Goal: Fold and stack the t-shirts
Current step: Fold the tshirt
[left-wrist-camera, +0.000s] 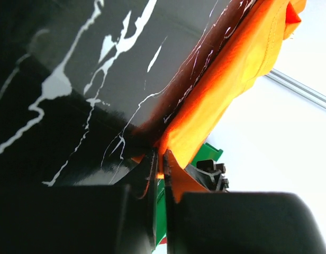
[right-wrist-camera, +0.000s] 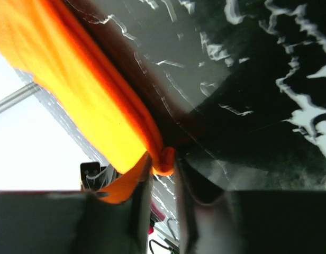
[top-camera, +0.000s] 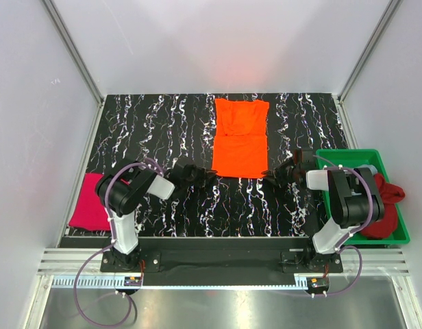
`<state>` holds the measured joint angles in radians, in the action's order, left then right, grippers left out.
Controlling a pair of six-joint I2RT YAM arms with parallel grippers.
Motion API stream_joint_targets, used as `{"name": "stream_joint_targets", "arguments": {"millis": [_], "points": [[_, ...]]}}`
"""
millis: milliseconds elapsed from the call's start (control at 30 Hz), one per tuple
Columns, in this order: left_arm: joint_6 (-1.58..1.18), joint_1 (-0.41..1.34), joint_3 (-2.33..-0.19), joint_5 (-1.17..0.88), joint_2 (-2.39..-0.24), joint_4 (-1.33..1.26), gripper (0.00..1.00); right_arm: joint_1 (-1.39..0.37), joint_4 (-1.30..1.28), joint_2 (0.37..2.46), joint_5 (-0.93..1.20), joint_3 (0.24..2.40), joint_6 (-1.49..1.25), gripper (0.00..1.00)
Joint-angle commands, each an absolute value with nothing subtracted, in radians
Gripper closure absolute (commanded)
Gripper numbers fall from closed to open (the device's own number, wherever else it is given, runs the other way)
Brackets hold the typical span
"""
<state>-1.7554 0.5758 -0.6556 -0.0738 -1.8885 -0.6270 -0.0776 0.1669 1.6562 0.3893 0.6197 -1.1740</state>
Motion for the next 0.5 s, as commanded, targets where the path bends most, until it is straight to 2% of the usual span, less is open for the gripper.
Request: {"name": "stream_joint_targets", "arguments": {"millis": [0, 33, 67, 133, 467], "points": [[-1.718, 0.566, -0.669, -0.086, -1.914, -0.644, 1.0, -0.081, 0.115, 1.686, 0.351, 0.644, -1.138, 0.77], [-1.714, 0.566, -0.666, -0.092, -1.907, -0.646, 1.0, -0.08, 0.103, 1.68, 0.348, 0.644, -1.131, 0.83], [-1.703, 0.566, -0.658, -0.103, -1.902, -0.649, 1.0, -0.081, 0.098, 1.674, 0.345, 0.644, -1.128, 0.93], [-1.689, 0.566, -0.647, -0.113, -1.879, -0.649, 1.0, -0.081, 0.075, 1.646, 0.333, 0.635, -1.12, 0.99], [-1.589, 0.575, -0.529, -0.187, -1.705, -0.594, 1.0, -0.086, -0.098, 1.482, 0.354, 0.594, -1.051, 1.0]]}}
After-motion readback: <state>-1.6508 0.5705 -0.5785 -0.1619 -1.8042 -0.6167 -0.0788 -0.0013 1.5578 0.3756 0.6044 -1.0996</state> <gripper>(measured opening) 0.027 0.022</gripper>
